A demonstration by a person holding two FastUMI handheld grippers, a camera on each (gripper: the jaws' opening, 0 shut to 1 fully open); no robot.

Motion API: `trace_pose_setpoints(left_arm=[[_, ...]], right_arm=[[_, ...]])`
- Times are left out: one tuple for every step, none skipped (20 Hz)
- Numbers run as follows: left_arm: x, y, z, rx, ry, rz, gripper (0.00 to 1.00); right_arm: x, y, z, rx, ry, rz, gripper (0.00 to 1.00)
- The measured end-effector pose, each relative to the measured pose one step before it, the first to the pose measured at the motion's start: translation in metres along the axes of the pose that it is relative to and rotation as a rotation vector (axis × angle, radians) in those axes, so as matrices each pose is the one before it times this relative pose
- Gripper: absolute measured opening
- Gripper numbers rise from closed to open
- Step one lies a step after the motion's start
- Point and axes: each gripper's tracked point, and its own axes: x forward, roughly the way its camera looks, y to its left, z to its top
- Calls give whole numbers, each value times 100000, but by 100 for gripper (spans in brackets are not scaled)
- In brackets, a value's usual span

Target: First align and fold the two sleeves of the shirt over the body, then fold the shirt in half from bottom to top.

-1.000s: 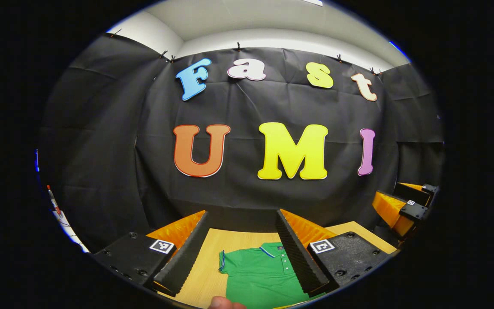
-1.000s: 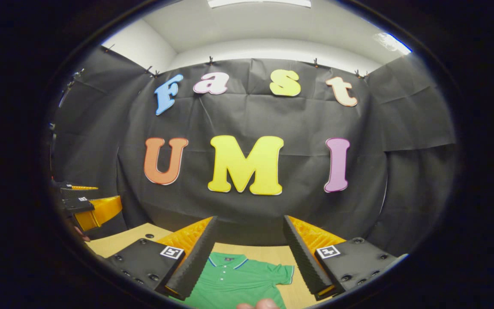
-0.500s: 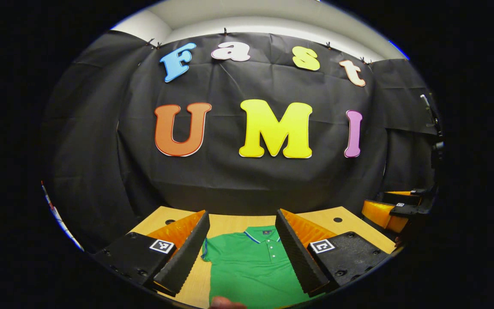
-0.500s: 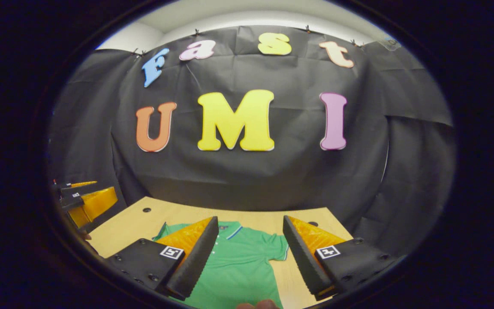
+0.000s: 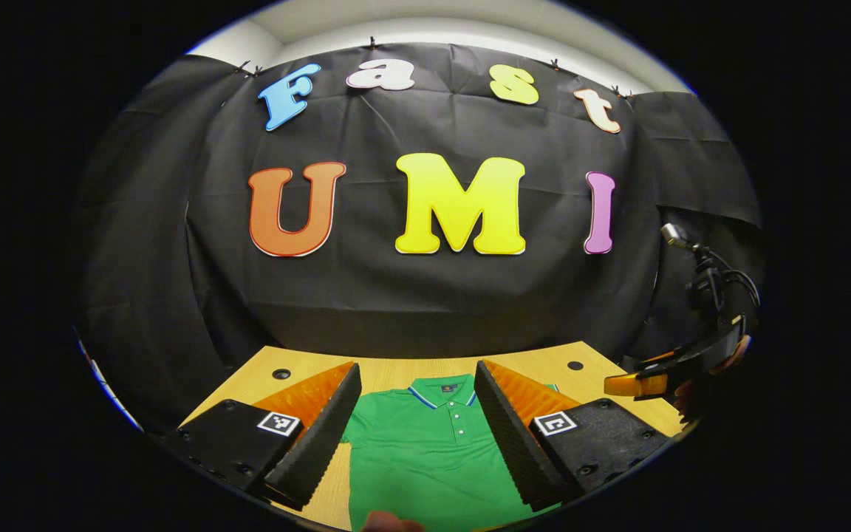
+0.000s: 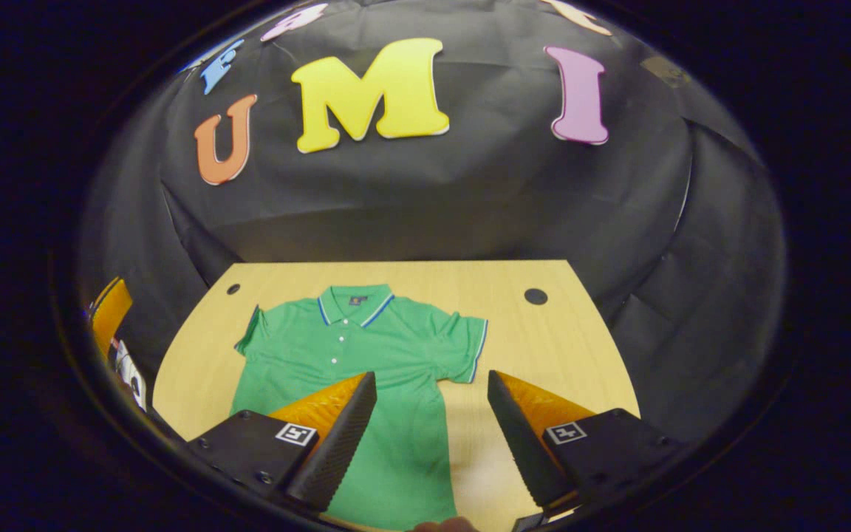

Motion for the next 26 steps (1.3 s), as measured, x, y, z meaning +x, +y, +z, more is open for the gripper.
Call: trace_pose_setpoints(left_arm=[[115,10,-45,204,139,260,99],[8,34,-12,54,433,81,99],[40,43,-265,-165,611,269,99],[1,197,-236,-244,745,779,99],[-27,309,-256,-451,502,1049,99],[55,270,-238,-690,706,969,99],[87,275,-315,-534,1081,766,99],[-29,234,-453,-375,1256,801,99],[86,279,-462,-233,1212,767,99],[63,259,-474,-290,1233,429,99],[55,222,-404,-265,1256,591,99],[7,306,-479,-297,1298,886,99],[29,216,-336,-329,1085,589,99],[17,166,-342,-233,1168,509,99],[72,146,-243,64,1003,526,99],[25,185,-241,243,808,226,99],[128,94,-101,328,713,143,99],[53,147,-91,365,468,445,99],[-2,170,-84,137,177,349,99],[95,61,-173,-194,469,158,99],[19,48,-364,-305,895,172,99],[14,-10,-309,-522,961,56,99],[32,107,-77,-559,801,87,99],[29,44,-85,-459,189,279,99],[113,157,16,-400,-49,275,99],[67,77,-71,-238,17,301,99]], right_arm=[[1238,-587,174,48,3711,202,92],[1327,-639,69,-71,3729,-224,92],[1464,-549,118,793,3084,-69,92],[1396,-333,120,1696,3650,119,96],[1296,-466,40,1757,3812,-149,92],[1372,-348,269,2191,3068,-148,92],[1431,-369,125,2400,2891,-187,92],[1600,-241,109,2190,2677,-623,96],[1714,-198,-90,1650,2882,-792,92],[1550,-568,107,1021,2812,-2075,92],[1580,-316,-50,889,2467,-1552,92],[1238,-187,-13,1233,2451,-550,96],[1120,-89,-113,1403,2509,-293,92],[995,-134,-97,1359,2509,-203,96],[1033,-110,-3,553,2237,-308,92],[851,-198,92,113,1558,-621,96],[847,-265,-41,-819,1548,-1662,96],[433,-270,-102,-1582,1742,-1085,91],[522,50,198,-332,1072,235,96],[207,-45,123,1159,1217,-56,94],[241,17,21,2306,1078,-188,81],[285,-33,-32,2166,1467,-412,82],[-74,-83,351,1623,-888,-793,82],[207,-19,122,248,208,-335,80],[-14,-330,74,-79,213,-2004,67],[-40,54,-176,531,872,-2335,55]])
